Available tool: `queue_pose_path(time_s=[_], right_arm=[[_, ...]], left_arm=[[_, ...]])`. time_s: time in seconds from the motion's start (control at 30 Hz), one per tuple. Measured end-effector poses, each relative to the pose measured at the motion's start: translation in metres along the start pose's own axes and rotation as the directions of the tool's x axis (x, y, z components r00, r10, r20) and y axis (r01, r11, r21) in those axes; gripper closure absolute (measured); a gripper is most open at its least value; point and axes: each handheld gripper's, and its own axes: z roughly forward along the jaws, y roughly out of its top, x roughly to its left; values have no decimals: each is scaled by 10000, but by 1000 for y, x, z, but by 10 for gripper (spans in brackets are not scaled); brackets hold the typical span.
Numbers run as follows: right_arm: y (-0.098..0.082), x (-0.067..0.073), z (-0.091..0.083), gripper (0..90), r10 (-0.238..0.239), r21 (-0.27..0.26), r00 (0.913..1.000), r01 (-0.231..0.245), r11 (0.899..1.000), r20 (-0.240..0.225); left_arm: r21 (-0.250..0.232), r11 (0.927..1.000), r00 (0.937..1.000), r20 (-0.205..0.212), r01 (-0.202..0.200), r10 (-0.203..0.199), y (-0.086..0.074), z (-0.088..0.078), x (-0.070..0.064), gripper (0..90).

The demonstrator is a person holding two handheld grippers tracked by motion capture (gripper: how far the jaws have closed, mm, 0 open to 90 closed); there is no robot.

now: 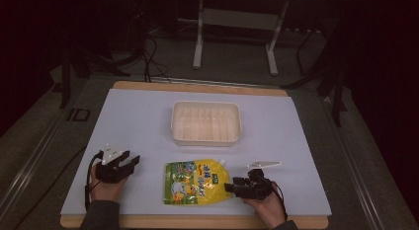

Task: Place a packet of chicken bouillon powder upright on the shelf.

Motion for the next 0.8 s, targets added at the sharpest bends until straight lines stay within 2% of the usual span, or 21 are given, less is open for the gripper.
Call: queue_pose_path(time_s=[0.43, 0.8], right_arm=[[-3, 2, 15, 460, 264, 426, 9995, -255, 9988, -195], [5, -2, 25, 460, 781, 398, 9937, -751, 9964, -800]], left_arm=[[-15, 10000, 10000, -19, -20, 20, 0, 0, 0, 532], [6, 10000, 10000, 15, -54, 54, 0, 0, 0, 534]])
